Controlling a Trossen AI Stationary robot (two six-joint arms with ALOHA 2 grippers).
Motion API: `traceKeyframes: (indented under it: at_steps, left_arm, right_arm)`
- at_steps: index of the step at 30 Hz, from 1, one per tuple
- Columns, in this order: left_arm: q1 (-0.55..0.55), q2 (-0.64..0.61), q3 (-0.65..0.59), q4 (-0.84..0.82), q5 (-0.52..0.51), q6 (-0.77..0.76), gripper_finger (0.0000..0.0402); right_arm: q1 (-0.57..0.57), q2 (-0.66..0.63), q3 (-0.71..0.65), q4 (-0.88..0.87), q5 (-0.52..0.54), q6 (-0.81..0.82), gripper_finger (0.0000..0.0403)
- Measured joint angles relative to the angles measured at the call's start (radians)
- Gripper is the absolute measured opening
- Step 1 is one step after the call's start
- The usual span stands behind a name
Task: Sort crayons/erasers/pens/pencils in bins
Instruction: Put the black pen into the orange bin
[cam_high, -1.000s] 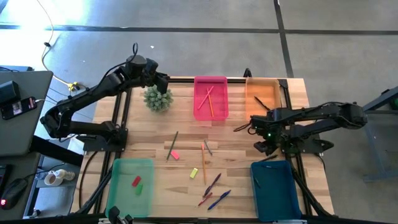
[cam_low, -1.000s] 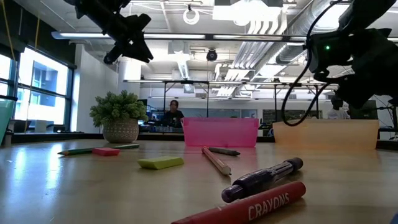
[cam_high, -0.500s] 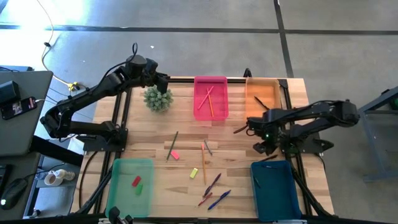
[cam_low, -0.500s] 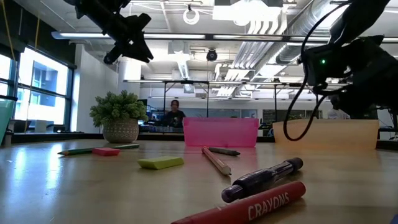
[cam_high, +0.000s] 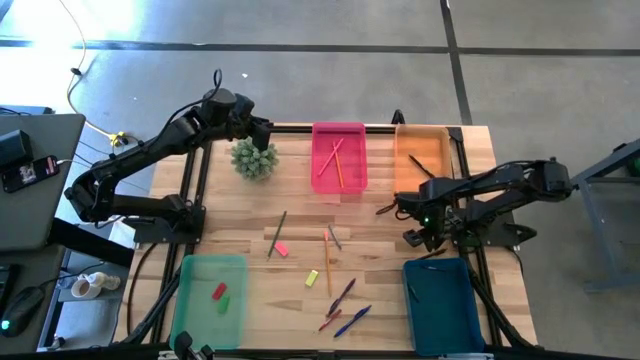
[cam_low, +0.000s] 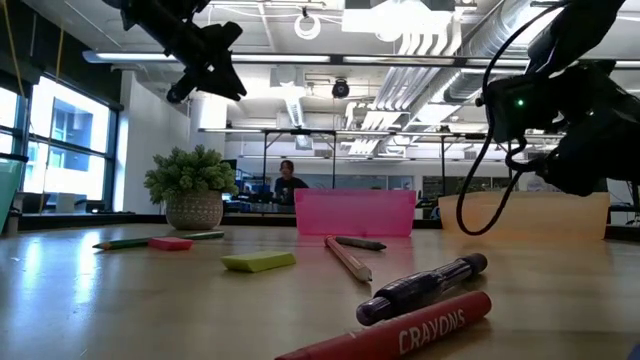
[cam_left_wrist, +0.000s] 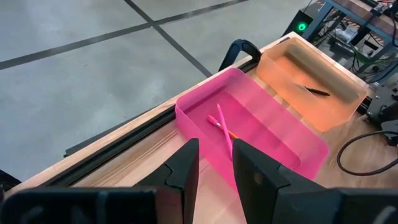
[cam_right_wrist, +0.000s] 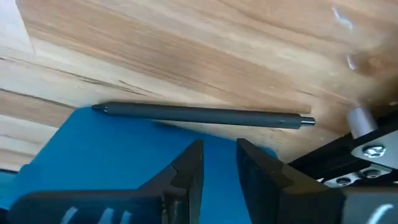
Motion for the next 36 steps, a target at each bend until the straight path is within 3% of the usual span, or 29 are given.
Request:
traceKeyframes:
  at_steps: [19, 36]
  left_arm:
    - [0.000, 0.000, 0.000, 0.000, 0.000, 0.052, 0.0085]
    - [0.000, 0.000, 0.000, 0.000, 0.000, 0.071, 0.0085]
  right_arm:
    - [0.151, 0.118, 0.000, 0.024, -0.016, 0.132, 0.0087]
    - [0.153, 0.206, 0.001, 0.098, 0.065, 0.269, 0.0087]
